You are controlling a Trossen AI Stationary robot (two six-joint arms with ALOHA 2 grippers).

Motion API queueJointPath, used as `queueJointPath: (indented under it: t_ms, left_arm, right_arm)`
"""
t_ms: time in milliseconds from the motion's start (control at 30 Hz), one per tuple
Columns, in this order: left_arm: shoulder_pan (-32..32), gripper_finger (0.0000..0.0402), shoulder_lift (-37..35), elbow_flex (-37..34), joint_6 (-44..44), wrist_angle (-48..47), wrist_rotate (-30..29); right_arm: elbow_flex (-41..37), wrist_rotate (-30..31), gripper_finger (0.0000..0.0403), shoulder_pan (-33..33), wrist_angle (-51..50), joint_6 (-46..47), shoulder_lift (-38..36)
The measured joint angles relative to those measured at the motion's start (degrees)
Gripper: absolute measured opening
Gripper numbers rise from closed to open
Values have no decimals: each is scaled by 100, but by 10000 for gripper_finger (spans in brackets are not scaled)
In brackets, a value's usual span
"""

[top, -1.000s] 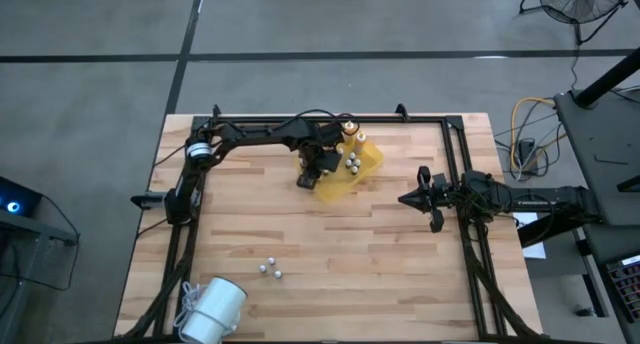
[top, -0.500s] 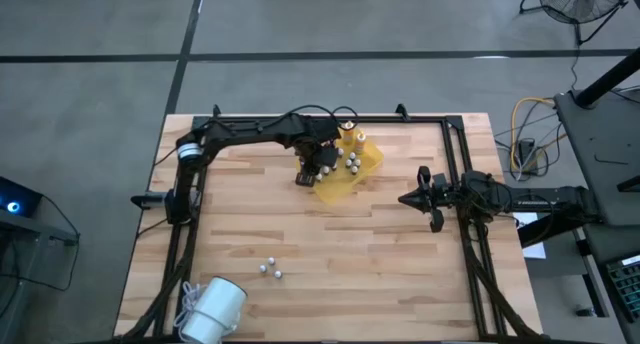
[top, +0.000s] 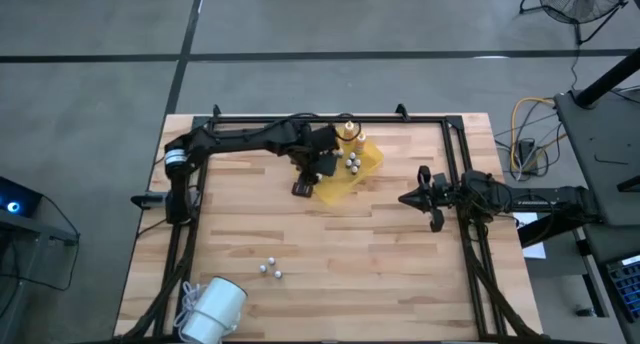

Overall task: Pick & Place food coloring
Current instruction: Put the small blue food coloring bottle into the yellow bin

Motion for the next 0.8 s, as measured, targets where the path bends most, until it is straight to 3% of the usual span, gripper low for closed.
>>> queueJointPath:
  t_ms: [633, 800]
  left_arm:
    - [-1400, 110, -614, -75, -2883, -758, 7]
    - [-1813, 110, -695, -75, -3280, -1105, 7]
  right_arm:
    - [0, -5, 9, 0, -89, 0, -3]
    - [0, -7, 9, 3, -92, 0, -6]
